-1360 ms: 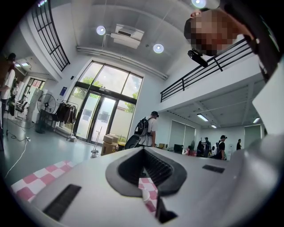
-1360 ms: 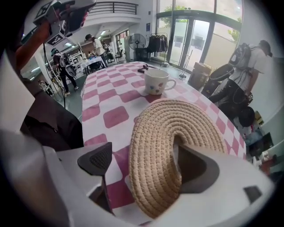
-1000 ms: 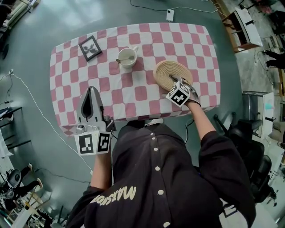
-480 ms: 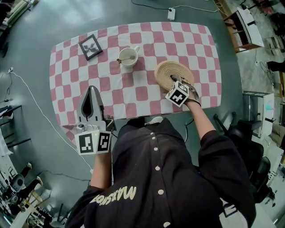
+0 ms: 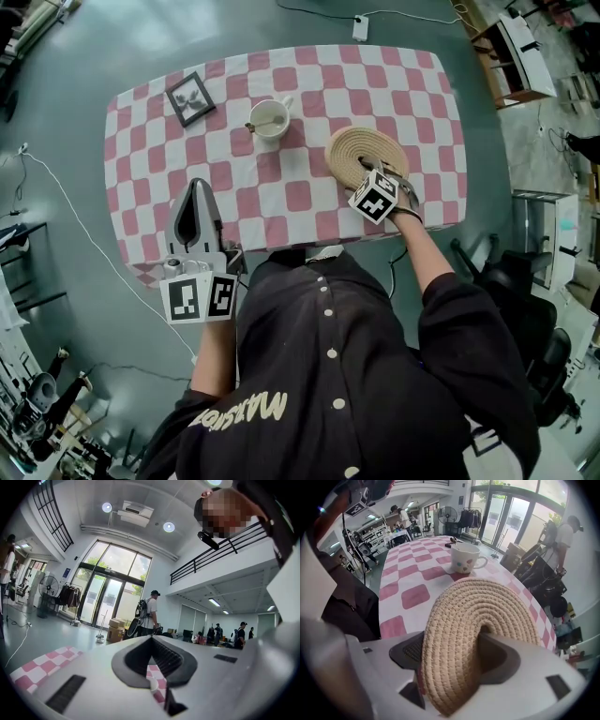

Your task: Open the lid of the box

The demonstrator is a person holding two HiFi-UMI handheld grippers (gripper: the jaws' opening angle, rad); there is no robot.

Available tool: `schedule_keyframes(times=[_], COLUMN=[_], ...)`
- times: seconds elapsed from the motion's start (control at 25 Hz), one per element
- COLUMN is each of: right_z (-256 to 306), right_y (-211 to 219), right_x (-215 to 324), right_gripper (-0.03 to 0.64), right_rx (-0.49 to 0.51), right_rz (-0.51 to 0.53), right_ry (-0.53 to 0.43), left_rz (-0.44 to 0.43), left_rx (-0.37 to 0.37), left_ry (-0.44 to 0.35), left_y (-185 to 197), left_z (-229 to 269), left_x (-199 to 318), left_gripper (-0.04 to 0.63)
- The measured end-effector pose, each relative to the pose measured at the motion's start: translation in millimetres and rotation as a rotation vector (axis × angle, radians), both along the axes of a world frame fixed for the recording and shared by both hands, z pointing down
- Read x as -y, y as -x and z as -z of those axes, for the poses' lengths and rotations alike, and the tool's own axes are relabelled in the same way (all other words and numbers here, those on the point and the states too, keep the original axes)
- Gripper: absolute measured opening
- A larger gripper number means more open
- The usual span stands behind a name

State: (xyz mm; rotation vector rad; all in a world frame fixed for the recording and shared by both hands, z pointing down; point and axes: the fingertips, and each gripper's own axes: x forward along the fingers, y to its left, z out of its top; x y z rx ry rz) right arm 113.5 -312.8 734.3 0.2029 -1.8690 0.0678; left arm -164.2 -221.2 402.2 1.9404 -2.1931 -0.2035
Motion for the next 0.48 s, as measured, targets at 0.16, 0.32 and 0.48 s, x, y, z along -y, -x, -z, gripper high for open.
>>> schedule_keyframes(times=[0.16, 0.32, 0.48], right_z=[4, 11, 19], right_y=[-1, -1, -2], right_x=[2, 2, 1], right_gripper=[0.325, 0.318, 0.314], right_rx=[0.004, 0.026, 0.055], right_rz=[-0.007, -0.016, -0.042], right_ry=[-0.015, -0.023, -0.029], left_rz=[0.002, -0.002, -0.012], left_rx=[0.004, 0.007, 0.007], left_ry=[-0.003, -0.013, -0.022], left_y=[2, 0, -4], left_z=[2, 5, 9], left_x=[0, 0, 1], left_gripper=[0.009, 0.009, 0.009])
